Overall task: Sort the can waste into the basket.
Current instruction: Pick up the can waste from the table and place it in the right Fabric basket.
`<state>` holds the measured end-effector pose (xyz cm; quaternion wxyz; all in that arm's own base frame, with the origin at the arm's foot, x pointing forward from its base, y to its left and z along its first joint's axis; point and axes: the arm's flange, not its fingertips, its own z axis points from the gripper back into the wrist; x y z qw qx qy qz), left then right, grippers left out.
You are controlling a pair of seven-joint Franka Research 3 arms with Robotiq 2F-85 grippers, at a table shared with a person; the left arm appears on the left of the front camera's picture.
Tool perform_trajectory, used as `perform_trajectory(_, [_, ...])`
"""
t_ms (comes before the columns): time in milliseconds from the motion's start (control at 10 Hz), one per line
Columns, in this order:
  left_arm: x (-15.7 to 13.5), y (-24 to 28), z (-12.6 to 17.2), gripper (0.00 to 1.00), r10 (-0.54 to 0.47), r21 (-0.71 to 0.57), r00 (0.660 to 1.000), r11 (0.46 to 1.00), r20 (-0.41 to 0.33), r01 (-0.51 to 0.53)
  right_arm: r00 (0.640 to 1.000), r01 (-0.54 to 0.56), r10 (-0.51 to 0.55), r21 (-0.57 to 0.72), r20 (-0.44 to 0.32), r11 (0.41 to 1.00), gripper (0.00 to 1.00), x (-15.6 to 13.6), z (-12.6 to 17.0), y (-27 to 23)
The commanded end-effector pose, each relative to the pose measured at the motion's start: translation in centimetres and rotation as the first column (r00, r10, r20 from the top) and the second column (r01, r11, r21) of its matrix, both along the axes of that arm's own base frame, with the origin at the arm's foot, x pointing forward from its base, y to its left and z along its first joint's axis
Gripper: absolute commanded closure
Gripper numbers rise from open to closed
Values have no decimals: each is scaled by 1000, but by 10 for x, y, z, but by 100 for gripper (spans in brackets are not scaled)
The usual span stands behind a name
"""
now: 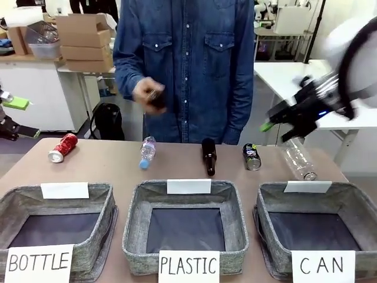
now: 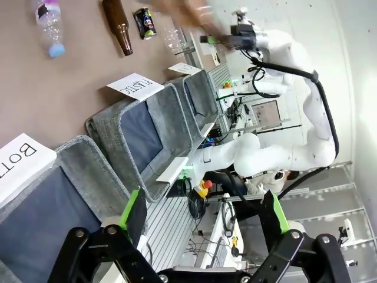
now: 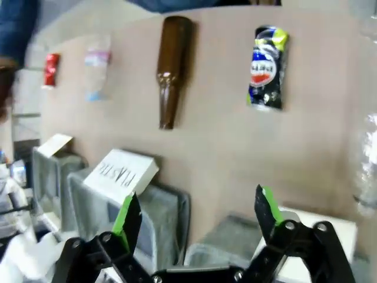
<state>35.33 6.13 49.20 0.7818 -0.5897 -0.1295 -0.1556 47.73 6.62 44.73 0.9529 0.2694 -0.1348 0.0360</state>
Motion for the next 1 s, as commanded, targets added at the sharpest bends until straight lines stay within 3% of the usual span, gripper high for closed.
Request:
perform_trajectory(0, [1,-1,3,0,-4,-22,1000,1000,24,4,999,20,-25,-135,-41,991,0,65,-22,28])
perform_trajectory(300, [1,-1,3,0,-4,-22,1000,1000,24,4,990,102,-129,-326,-60,940,0,113,-76,50])
perform_trajectory(700, [1,-1,3,0,-4,-22,1000,1000,24,4,981,170,-194,-369,-28,914,0,142,-128,56])
perform_trajectory(900, [1,-1,3,0,-4,-22,1000,1000,24,4,981,167,-194,-396,-30,903,0,143,-134,58])
